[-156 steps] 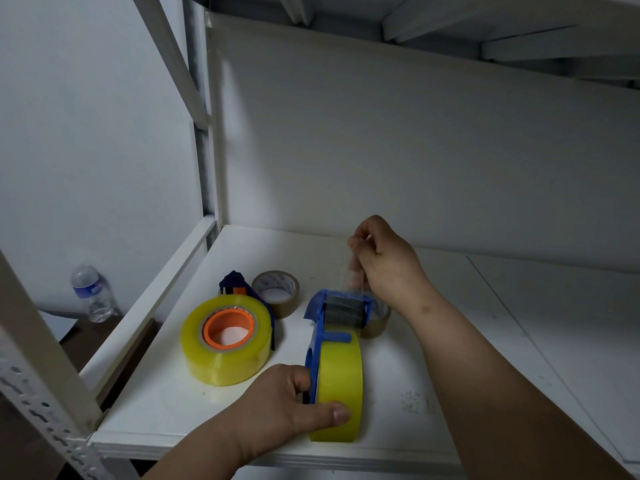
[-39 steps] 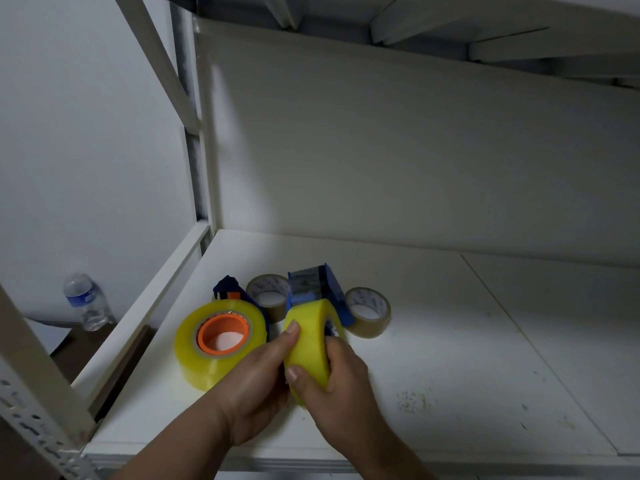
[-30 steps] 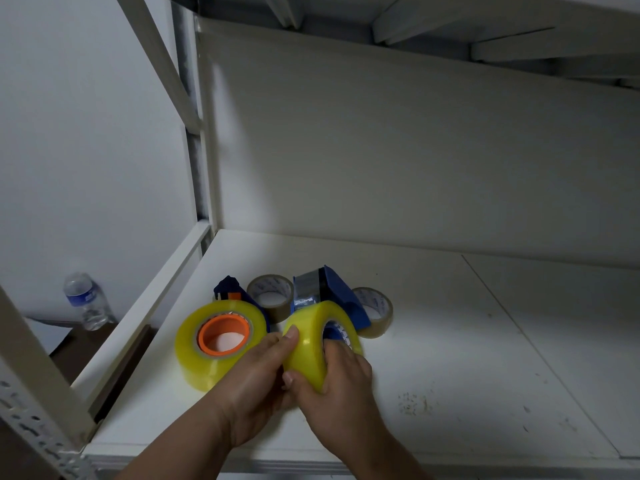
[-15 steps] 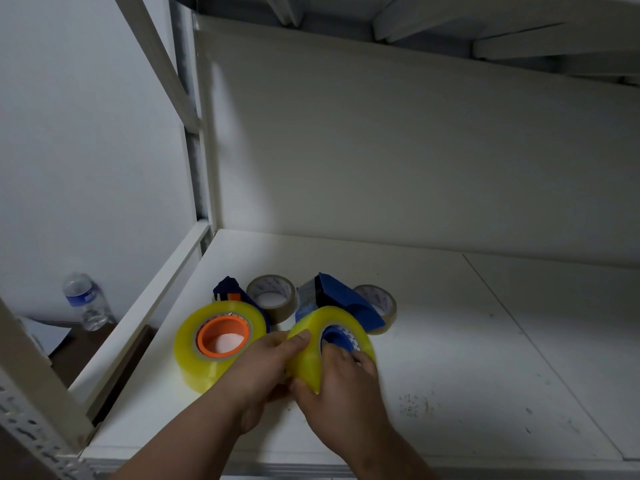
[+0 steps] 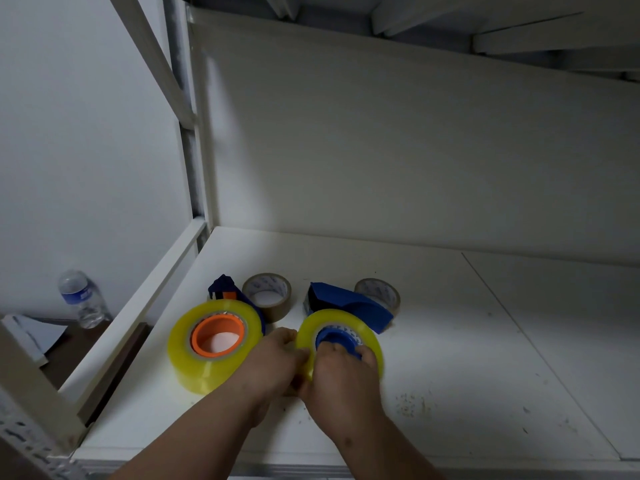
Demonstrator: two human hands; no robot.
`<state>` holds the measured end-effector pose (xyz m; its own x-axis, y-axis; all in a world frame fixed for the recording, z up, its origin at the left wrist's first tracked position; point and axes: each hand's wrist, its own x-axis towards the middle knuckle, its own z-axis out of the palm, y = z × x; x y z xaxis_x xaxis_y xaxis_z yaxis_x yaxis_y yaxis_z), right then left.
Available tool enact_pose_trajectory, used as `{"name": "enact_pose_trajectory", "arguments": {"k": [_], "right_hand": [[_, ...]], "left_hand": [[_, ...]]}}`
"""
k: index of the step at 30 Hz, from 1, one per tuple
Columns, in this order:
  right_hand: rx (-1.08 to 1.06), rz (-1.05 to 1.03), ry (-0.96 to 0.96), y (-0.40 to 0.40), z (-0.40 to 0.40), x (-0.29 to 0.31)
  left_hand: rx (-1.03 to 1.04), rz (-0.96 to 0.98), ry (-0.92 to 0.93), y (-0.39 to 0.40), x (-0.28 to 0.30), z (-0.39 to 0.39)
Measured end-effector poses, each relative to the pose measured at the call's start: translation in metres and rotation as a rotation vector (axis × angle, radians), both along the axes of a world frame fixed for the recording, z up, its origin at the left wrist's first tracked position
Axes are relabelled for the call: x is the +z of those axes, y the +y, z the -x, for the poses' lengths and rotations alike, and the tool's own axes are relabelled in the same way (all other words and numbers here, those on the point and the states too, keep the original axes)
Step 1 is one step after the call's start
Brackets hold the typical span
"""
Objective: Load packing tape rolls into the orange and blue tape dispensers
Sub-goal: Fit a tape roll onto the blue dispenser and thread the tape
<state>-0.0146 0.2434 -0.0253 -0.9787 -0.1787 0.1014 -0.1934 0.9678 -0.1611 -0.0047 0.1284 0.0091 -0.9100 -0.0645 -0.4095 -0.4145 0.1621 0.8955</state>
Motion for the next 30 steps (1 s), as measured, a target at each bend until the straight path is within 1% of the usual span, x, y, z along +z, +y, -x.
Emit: {"name": "enact_pose_trajectory", "arguments": {"k": [3, 7, 10, 12, 15, 18, 20, 23, 27, 30], "right_hand": [[0.026, -0.020, -0.024, -0.002, -0.001, 0.000], [0.051, -0.004, -0.035, 0.000, -0.003, 0.005], [0.105, -0.075, -0.034, 0.012, -0.004, 0.009], [0.135, -0.120, -0.074, 0.019, -0.003, 0.011], [0.160, -0.125, -0.119, 0.020, -0.002, 0.010], [0.157, -0.078, -0.085, 0.014, 0.000, 0.006], [0.154, -0.057, -0.065, 0.010, 0.003, 0.004], [0.149, -0.085, -0.063, 0.008, 0.009, 0.003], [0.152, -0.132, -0.057, 0.007, 0.011, 0.003], [0.144, -0.098, -0.056, 0.008, 0.009, 0.005]], "left_hand": [[-0.019, 0.076, -0.014, 0.002, 0.002, 0.002], [-0.057, 0.120, -0.014, 0.000, 0.000, 0.001], [-0.075, 0.142, -0.015, -0.002, -0.004, 0.001], [-0.081, 0.154, -0.013, -0.004, -0.007, 0.002], [-0.078, 0.163, 0.003, -0.003, -0.010, 0.004], [-0.035, 0.137, 0.032, 0.004, -0.006, 0.007], [0.003, 0.056, 0.026, 0.009, -0.003, 0.008], [0.033, -0.062, 0.019, 0.011, 0.003, 0.008], [0.010, -0.022, 0.091, 0.007, 0.003, 0.006], [-0.021, 0.036, 0.150, 0.004, 0.002, 0.004]]}}
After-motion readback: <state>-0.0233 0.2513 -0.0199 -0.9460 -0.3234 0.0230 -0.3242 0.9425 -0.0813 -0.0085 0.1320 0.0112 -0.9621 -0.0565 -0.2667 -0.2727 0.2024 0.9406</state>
